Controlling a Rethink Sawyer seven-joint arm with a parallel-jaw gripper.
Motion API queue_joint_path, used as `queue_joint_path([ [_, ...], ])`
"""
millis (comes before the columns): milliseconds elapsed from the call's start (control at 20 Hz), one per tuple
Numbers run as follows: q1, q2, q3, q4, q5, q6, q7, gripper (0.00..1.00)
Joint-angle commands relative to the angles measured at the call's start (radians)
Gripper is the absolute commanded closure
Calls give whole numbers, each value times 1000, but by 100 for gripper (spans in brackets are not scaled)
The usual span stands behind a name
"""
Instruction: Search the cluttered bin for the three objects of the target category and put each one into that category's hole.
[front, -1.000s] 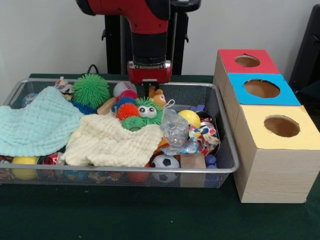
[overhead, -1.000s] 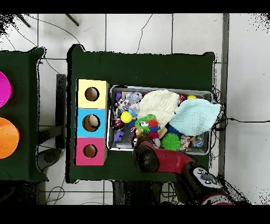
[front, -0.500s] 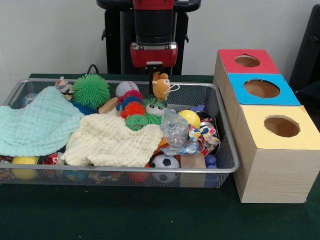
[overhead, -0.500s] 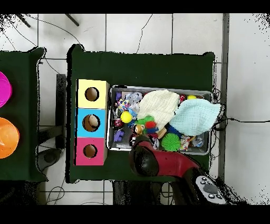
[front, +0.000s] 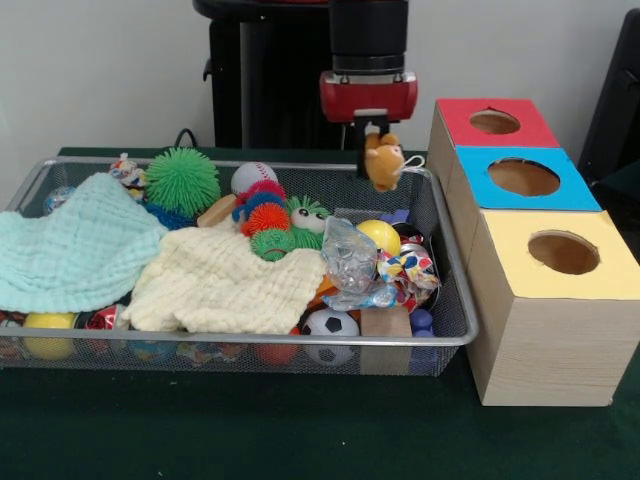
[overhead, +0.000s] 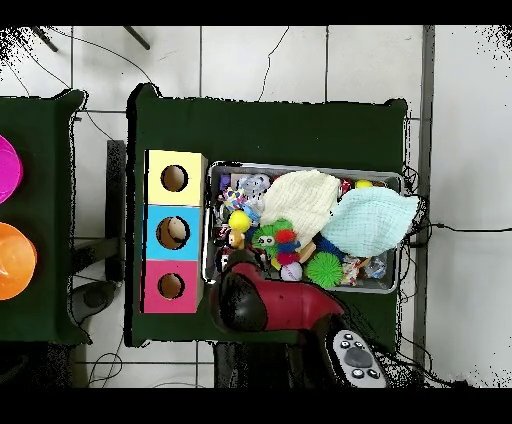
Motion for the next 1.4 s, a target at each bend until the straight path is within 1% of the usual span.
queue_joint_path([
  [50, 95, -55, -11, 81, 122, 10, 298, 100],
  [150, 128, -79, -22, 97, 157, 9, 314, 100],
  [250, 188, -102, -62, 103, 198, 24, 324, 100],
  [450, 286, -153, -121, 105, 277, 112, 327, 100],
  [500, 319, -157, -148, 102, 294, 128, 330, 100],
  [600, 333, -152, -149, 114, 316, 108, 331, 100],
  [800, 357, -122, -147, 128, 360, 84, 340, 100],
  [950, 379, -88, -149, 141, 387, 43, 356, 100],
  [1150, 390, -1, -143, 130, 404, -16, 354, 100],
  [1300, 400, 61, -143, 118, 403, -86, 365, 100],
  [1400, 407, 97, -143, 108, 402, -113, 369, 100],
])
